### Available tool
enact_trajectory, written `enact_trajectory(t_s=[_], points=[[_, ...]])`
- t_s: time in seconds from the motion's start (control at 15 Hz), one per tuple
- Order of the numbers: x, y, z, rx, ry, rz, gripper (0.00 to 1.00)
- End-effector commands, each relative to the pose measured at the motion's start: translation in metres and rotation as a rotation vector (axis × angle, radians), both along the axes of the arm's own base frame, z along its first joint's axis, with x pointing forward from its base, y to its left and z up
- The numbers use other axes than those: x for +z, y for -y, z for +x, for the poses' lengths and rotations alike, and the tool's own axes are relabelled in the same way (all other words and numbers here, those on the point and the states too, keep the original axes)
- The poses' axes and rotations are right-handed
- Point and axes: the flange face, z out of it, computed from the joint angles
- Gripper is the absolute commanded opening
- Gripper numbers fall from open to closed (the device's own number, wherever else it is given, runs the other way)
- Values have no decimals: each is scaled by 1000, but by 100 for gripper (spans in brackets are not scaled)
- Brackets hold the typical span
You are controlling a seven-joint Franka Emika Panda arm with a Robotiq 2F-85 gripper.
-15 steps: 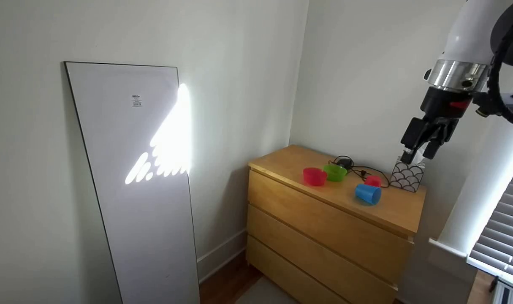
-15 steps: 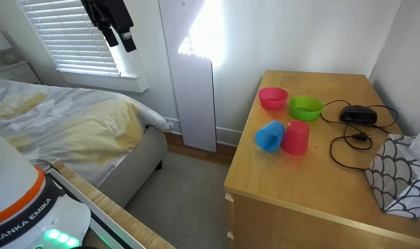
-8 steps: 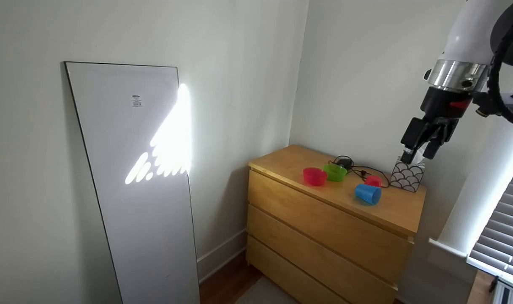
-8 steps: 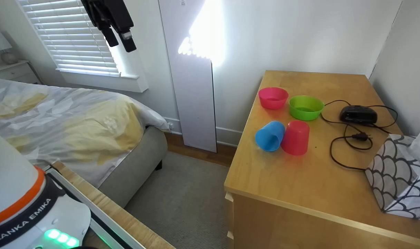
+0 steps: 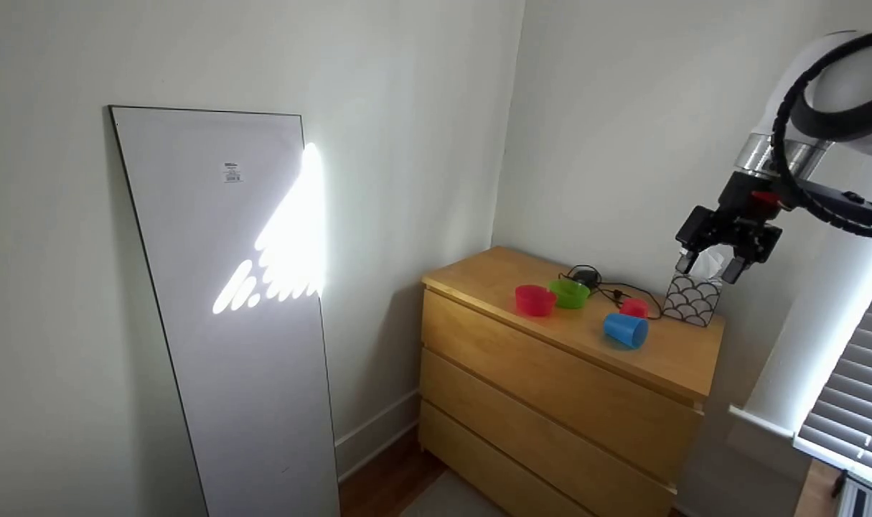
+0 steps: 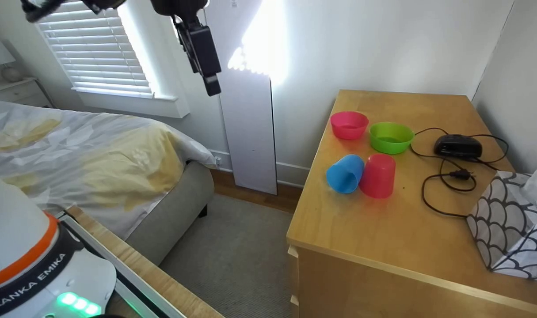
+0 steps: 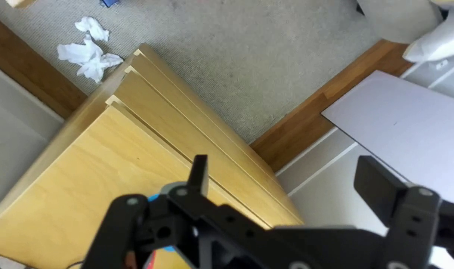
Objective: Put the blue cup upright
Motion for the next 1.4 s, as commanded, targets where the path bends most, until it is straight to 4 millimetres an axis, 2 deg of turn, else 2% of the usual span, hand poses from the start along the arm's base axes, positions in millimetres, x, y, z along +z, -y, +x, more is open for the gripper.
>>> enact_trajectory(t_s=[0.0,0.2,0.27,0.47,0.73,1.0,1.33], points=[[-32,51,15,-186,83,48,100],[-68,78,28,-271,128,38,100],[-82,82,30,-291,123,41,100],[-128,90,42,-351,118,11,100],[-172,91,53,-389,119,-45,100],[-194,95,69,-411,123,-96,100],[-207,113,91,-446,154,-164,100]])
